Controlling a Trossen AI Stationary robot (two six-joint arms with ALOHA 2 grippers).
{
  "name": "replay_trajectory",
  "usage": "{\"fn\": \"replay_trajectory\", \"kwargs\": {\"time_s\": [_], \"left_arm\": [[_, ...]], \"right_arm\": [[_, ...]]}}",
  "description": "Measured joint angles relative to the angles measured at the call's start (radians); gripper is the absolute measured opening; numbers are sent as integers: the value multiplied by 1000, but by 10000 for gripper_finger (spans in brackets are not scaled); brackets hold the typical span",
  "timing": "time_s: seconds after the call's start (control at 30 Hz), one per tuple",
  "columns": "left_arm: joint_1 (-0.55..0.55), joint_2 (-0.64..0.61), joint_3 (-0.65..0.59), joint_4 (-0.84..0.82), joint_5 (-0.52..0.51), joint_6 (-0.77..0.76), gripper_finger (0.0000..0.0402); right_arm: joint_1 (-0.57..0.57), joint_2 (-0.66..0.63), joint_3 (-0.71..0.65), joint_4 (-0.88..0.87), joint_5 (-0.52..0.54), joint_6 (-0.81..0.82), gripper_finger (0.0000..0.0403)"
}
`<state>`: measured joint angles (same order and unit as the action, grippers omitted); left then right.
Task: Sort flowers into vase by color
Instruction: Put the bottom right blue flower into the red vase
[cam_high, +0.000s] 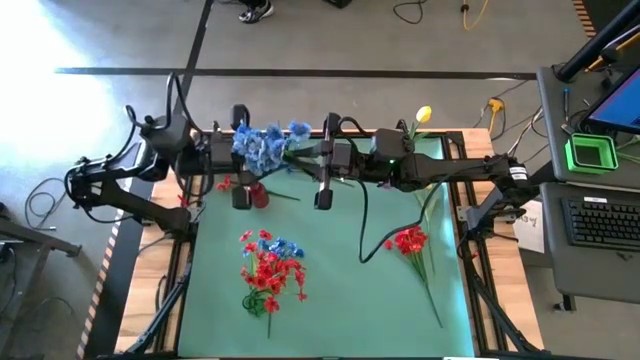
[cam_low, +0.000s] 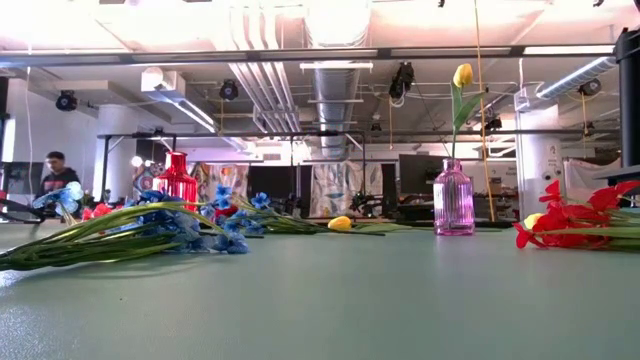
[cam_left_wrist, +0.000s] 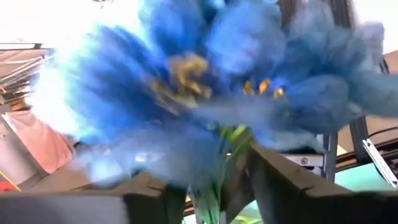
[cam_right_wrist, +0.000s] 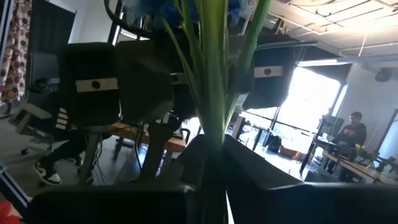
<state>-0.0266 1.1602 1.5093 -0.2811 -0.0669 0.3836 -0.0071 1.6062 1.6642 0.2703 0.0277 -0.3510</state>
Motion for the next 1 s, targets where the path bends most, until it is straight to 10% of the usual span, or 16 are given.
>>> {"fn": "replay_trajectory", "kwargs": {"time_s": [0.47,1.0], "left_arm": [[18,-11,0,-6,-8,-34,3],[40,-112,0,-395,-496,-193,2]], "right_arm": [[-2,0,0,-3,6,53,134],[-2,-27,0,-198,326,64,218]]}}
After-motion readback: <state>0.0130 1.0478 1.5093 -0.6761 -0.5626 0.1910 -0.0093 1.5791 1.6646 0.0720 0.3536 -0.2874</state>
